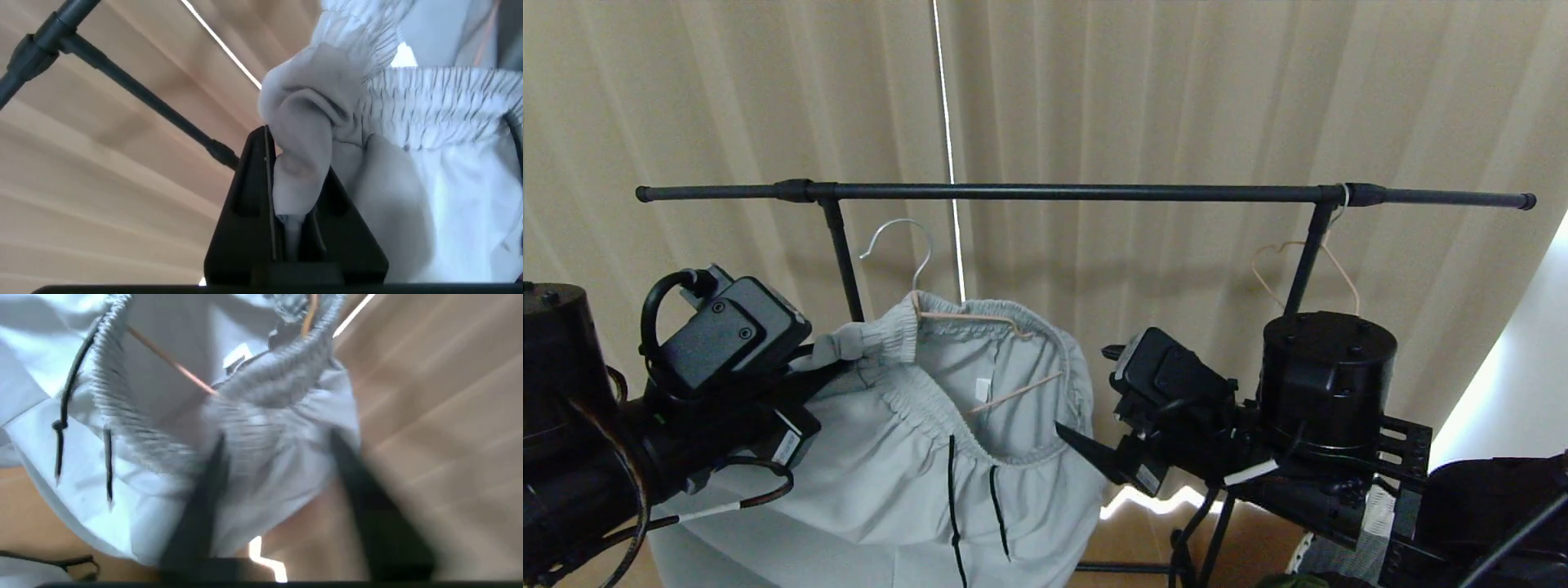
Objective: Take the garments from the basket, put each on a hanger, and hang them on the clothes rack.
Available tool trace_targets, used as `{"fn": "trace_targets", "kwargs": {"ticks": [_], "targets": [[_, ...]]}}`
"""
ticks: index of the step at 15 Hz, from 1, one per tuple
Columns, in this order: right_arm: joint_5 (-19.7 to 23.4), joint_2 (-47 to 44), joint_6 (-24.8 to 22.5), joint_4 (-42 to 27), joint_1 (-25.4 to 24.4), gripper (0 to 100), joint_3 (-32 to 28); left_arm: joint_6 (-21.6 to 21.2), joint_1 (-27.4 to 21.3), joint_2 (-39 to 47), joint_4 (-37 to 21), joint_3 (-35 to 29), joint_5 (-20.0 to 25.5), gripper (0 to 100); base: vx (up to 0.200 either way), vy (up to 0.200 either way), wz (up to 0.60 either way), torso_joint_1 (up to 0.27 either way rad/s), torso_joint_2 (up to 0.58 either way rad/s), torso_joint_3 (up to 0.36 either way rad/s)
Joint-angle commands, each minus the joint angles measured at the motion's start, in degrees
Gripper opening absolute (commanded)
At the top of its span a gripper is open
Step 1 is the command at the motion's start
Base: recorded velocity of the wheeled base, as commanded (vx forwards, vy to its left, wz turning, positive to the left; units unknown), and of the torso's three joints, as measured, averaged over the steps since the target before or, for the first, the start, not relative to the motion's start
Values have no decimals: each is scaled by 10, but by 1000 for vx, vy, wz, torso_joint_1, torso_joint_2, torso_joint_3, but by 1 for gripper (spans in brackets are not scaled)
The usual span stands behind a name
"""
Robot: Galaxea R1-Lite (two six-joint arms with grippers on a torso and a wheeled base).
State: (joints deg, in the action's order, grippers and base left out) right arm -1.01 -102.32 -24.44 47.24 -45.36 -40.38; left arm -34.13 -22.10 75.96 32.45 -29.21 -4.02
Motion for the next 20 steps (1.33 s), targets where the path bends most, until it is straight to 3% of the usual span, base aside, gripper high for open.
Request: {"fn": "trace_targets", "kwargs": {"ticks": [1, 3, 9, 15, 16, 20], "targets": [[0, 5, -13, 1, -1, 100, -1, -1, -22, -6, 3, 11, 1, 0, 0, 0, 0, 0, 0, 0], [0, 2, -25, 1, -1, 100, -2, -1, -31, -10, 5, 18, 2, 0, 0, 0, 0, 0, 0, 0], [-1, -56, -41, 1, 2, 100, -88, -1, -80, -40, 13, 44, 2, 0, 0, 0, 0, 0, 0, 0], [-1, -97, -43, 1, 11, 100, -149, -1, -87, -42, 24, 47, 2, 0, 0, 0, 0, 0, 0, 0], [-1, -100, -42, 1, 11, 0, -153, -1, -87, -43, 24, 47, 2, 0, 0, 0, 0, 0, 0, 0], [0, -107, -42, 1, 11, 0, -162, -1, -87, -43, 24, 47, 2, 0, 0, 0, 0, 0, 0, 0]]}}
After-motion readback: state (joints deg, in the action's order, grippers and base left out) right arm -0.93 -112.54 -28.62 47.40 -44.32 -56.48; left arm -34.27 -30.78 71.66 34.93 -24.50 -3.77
